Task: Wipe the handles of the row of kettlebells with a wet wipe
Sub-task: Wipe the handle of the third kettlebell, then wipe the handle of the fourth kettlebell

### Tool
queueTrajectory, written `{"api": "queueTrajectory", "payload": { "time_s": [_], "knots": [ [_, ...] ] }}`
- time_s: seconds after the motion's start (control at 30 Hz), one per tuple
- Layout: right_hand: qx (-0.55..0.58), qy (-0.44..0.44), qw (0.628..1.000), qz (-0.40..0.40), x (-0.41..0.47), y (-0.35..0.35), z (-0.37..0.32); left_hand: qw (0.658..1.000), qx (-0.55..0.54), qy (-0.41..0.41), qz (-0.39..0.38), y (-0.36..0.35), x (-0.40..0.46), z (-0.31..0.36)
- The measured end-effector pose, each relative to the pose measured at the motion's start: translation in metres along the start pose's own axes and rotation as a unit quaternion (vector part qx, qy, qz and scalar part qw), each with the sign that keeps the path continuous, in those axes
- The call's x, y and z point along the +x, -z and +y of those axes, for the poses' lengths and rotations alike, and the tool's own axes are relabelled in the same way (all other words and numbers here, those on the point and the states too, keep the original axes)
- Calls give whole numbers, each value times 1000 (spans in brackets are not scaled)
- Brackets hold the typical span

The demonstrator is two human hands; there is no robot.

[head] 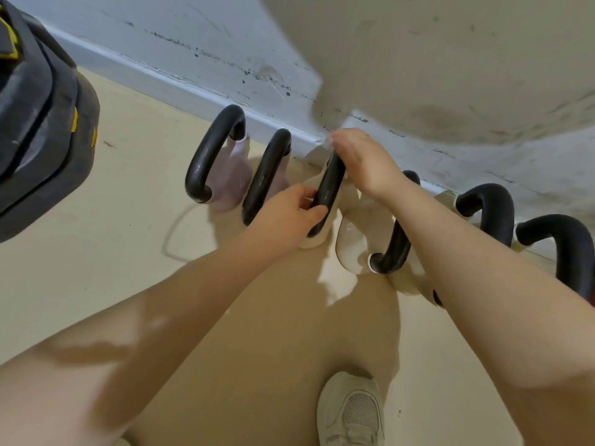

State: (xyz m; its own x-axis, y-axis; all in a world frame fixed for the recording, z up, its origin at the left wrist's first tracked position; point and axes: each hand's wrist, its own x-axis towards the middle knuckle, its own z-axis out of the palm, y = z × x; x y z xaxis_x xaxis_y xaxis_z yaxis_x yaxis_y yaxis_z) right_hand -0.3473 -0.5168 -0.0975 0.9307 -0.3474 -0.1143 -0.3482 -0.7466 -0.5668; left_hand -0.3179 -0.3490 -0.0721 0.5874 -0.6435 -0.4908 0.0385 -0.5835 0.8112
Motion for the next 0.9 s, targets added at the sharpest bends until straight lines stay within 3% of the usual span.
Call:
{"api": "queueTrajectory", "payload": {
  "time_s": [0.03,0.1,0.17,0.23,0.27,0.4,0.5,0.63,0.73,0.8,0.87,0.9],
  "knots": [
    [94,-109,990,-4,3,1,1,1000,8,-3,4,-1,2,2],
    [278,-317,907,-27,5,-2,5,999,31,-7,8,-2,6,2],
    [425,-392,816,-5,10,-8,7,999,44,-8,12,-1,8,0],
    [500,-424,753,58,16,-10,-4,999,39,-4,17,-1,8,-2],
    [502,-436,742,86,16,-10,-13,999,34,0,18,0,7,-3],
    [528,-383,737,175,-5,-19,-45,1000,-15,8,17,-2,0,-6],
    [490,-282,801,194,-35,-32,-55,994,-97,36,23,-5,-4,-11],
    [347,-155,908,177,-75,-50,-61,979,-178,69,67,-7,-4,-15],
    [316,-96,938,110,-95,-48,-56,965,-225,113,75,-6,0,-9],
    [437,-131,882,118,-104,-25,-62,963,-228,110,90,-7,-2,-4],
    [591,-204,763,167,-109,2,-59,984,-142,4,104,-12,-9,4],
    [623,-243,720,187,-111,14,-56,988,-79,-56,123,-15,-12,9]
  ]
}}
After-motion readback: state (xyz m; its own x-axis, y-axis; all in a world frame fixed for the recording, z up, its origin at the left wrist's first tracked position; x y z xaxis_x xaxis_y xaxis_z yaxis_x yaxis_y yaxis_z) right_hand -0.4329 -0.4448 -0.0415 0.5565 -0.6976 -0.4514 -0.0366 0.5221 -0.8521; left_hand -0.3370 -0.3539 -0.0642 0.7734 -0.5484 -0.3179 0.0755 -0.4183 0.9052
